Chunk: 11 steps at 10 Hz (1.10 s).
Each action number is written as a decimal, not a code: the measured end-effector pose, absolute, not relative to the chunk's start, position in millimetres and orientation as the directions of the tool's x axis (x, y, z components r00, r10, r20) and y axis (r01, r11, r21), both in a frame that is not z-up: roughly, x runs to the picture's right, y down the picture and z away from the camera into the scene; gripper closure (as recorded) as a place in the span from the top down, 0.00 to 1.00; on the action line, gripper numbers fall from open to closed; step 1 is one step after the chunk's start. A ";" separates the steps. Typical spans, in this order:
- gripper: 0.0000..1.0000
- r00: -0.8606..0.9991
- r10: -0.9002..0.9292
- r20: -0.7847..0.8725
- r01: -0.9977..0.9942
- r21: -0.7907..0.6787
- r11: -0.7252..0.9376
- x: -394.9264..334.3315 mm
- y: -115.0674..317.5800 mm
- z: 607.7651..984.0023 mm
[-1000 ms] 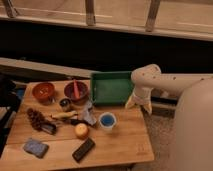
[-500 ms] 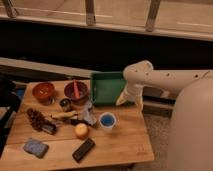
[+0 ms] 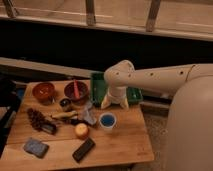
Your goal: Place eraser in tray
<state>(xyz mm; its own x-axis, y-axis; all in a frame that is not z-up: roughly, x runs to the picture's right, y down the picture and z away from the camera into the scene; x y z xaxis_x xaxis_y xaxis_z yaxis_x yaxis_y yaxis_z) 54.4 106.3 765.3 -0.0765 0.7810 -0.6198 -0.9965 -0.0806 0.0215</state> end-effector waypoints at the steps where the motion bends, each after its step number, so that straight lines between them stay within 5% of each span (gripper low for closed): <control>1: 0.80 -0.054 0.780 -0.623 -0.998 0.010 -0.061 43.9 115.7 757.2; 11: 0.80 0.103 0.624 -0.774 -0.994 -0.108 0.029 -20.3 219.5 730.7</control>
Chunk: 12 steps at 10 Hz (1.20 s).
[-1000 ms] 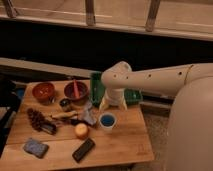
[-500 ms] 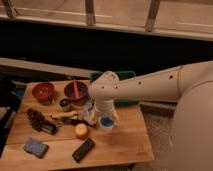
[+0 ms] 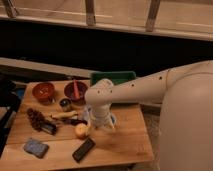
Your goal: Place eraser in tray
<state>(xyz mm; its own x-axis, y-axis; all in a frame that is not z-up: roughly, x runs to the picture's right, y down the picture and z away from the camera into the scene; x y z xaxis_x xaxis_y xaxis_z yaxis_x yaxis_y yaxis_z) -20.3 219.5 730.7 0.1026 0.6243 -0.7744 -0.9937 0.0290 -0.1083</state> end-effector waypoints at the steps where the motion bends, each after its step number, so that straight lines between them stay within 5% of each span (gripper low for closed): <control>1: 0.80 0.113 0.597 -0.794 -0.993 -0.116 0.033 -21.7 229.4 730.6; 12: 0.80 0.154 0.552 -0.819 -0.986 -0.162 0.035 -46.6 244.7 734.3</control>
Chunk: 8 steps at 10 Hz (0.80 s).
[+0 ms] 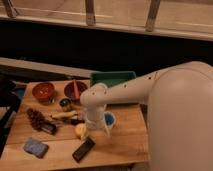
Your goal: Place eraser in tray
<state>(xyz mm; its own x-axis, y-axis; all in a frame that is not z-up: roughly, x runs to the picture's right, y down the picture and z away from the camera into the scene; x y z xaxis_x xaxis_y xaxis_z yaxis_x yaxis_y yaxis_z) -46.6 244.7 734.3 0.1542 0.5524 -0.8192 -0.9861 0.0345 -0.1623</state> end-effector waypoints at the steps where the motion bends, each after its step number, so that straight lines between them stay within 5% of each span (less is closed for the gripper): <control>1: 0.80 0.164 0.540 -0.826 -0.984 -0.173 0.034 -52.9 252.2 731.4; 8: 0.80 0.142 0.509 -0.849 -0.987 -0.160 0.008 -66.0 279.7 737.1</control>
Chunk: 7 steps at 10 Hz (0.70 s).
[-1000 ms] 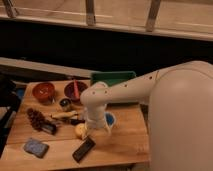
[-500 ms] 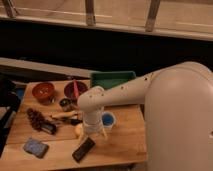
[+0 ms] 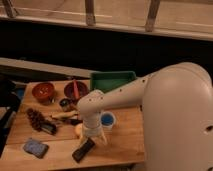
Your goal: Place eraser in tray
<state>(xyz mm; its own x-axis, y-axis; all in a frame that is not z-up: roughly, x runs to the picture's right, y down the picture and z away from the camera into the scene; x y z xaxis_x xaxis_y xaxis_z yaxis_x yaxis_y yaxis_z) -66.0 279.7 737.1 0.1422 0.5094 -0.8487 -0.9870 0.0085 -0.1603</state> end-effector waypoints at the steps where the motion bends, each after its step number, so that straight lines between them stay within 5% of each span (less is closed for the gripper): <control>1: 0.80 0.151 0.505 -0.850 -0.985 -0.173 0.004 -74.8 282.3 744.8; 7: 0.78 0.146 0.486 -0.862 -0.985 -0.174 -0.011 -82.5 292.1 763.1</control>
<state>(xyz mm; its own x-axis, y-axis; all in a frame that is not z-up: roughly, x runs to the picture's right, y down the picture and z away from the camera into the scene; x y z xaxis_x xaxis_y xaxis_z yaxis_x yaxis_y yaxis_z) -82.5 292.1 763.1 0.1464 0.4860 -0.8616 -0.9847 -0.0113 -0.1737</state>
